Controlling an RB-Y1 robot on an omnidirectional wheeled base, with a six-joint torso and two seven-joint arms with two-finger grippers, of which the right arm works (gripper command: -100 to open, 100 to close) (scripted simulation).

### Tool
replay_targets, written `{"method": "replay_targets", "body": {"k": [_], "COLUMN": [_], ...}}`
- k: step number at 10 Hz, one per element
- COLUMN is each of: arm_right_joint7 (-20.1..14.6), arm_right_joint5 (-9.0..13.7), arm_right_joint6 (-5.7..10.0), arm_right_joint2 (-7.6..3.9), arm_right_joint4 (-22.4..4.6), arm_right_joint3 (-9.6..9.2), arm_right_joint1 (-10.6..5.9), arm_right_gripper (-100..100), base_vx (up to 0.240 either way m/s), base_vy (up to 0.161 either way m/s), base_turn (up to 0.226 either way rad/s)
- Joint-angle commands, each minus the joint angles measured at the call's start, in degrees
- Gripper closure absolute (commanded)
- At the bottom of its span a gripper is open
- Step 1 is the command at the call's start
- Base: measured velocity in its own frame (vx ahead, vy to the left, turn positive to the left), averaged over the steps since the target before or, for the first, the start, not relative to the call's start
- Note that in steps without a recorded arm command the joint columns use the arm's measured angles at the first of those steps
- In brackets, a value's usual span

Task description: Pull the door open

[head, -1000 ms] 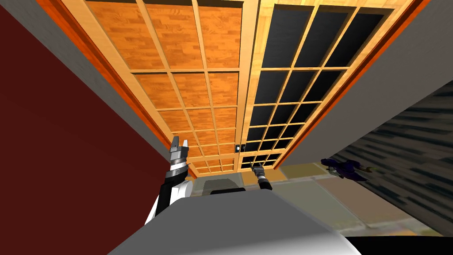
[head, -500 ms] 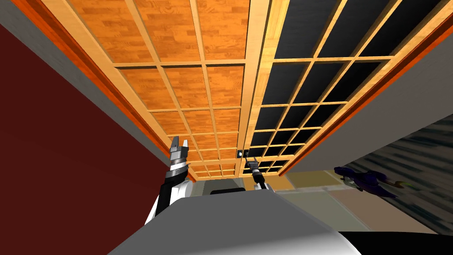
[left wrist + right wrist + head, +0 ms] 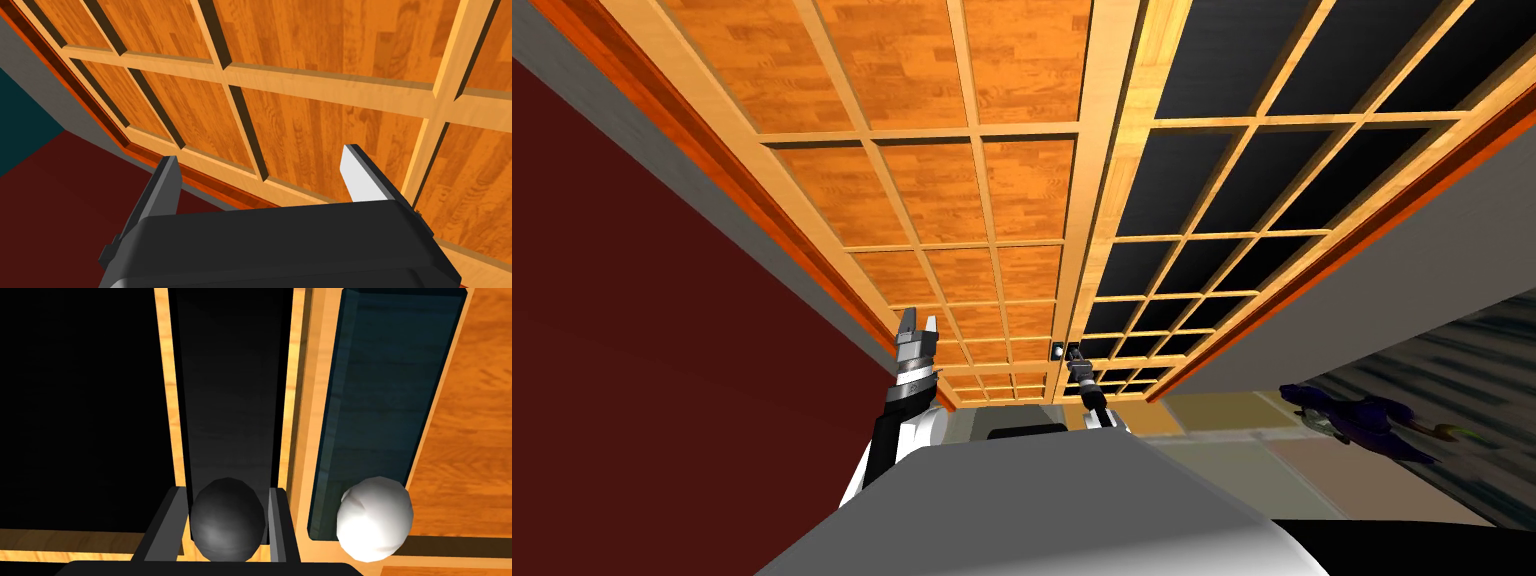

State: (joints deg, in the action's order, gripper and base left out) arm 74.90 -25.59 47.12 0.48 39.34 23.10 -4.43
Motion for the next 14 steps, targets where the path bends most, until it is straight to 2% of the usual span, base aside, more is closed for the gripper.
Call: {"method": "replay_targets", "body": {"k": [1, 3, 4, 6, 8, 10, 12, 13, 14], "arm_right_joint7": [0.0, 0.0, -1.2, -2.1, -2.1, -5.1, -5.1, -5.8, -6.0], "arm_right_joint5": [0.1, 0.1, -0.1, -0.2, -0.2, -0.4, -0.4, -0.9, -0.9], "arm_right_joint6": [0.05, 0.05, -0.14, -0.20, -0.20, -0.29, -0.29, -0.34, -0.16], "arm_right_joint2": [-0.25, -0.25, -0.44, -0.78, -0.78, -1.66, -1.66, -2.16, -2.45], "arm_right_joint4": [0.1, 0.1, -0.6, -1.0, -1.0, -1.9, -1.9, -0.6, -0.6], "arm_right_joint3": [0.24, 0.24, 0.24, 0.43, 0.43, 0.85, 0.85, 0.28, 0.20], "arm_right_joint1": [0.10, 0.10, 1.25, 2.05, 2.05, 3.95, 3.95, 4.97, 5.03], "arm_right_gripper": [100, 100, 100, 100, 100, 100, 100, -100, -100], "base_vx": [-0.011, -0.003, -0.075, -0.140, -0.084, -0.130, -0.096, -0.100, -0.138], "base_vy": [0.002, -0.001, 0.022, 0.030, 0.012, 0.027, 0.026, 0.002, 0.016], "base_turn": [-0.006, 0.001, -0.022, -0.055, -0.029, -0.052, -0.056, 0.049, 0.055]}}
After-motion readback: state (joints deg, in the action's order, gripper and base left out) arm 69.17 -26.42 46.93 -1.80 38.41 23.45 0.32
